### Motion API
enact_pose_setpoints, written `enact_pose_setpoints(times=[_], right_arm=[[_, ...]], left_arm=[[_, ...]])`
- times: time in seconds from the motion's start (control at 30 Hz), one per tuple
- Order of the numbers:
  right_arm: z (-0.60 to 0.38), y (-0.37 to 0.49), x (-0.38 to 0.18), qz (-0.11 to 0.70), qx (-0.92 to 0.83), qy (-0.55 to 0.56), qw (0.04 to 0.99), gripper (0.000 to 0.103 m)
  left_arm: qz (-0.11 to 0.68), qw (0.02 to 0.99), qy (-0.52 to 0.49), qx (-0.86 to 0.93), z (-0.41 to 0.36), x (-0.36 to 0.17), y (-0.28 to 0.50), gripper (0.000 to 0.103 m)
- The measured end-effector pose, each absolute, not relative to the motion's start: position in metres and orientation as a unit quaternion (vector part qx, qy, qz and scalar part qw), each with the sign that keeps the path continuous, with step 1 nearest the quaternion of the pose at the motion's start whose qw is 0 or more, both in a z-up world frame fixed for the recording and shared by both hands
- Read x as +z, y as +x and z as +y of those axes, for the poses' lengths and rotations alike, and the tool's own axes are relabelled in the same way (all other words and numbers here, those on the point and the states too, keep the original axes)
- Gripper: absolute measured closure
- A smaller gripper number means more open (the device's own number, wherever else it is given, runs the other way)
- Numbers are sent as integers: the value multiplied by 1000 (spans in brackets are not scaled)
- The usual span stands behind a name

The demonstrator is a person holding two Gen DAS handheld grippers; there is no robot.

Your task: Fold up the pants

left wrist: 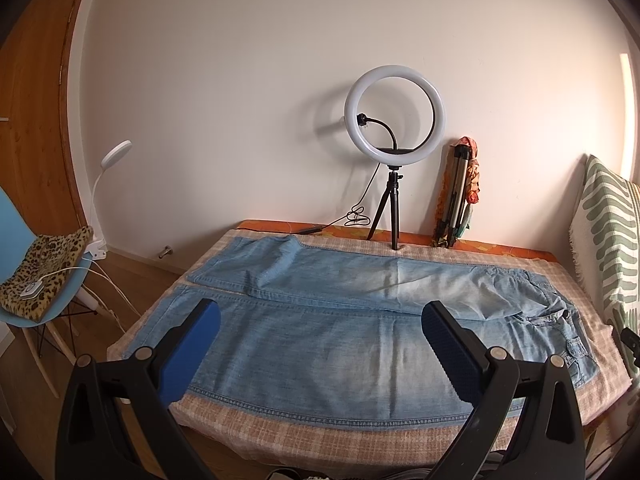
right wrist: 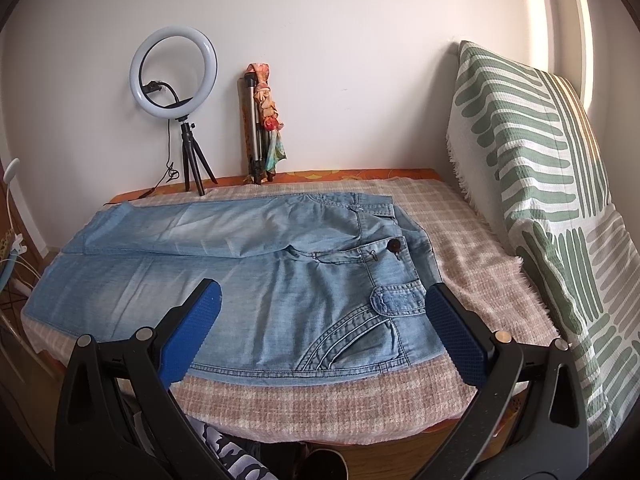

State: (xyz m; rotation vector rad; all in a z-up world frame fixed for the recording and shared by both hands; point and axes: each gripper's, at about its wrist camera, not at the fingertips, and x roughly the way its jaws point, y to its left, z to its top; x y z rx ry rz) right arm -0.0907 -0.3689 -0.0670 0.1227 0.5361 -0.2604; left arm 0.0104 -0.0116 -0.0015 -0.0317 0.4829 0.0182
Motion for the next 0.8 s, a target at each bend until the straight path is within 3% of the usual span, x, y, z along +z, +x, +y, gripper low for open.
enact_pose_setpoints(times=[0.8], right_arm=[[-365, -43, -56, 260, -89, 34, 961, 0]], left_arm=[[256, 967, 1, 15, 2, -16, 41, 1]])
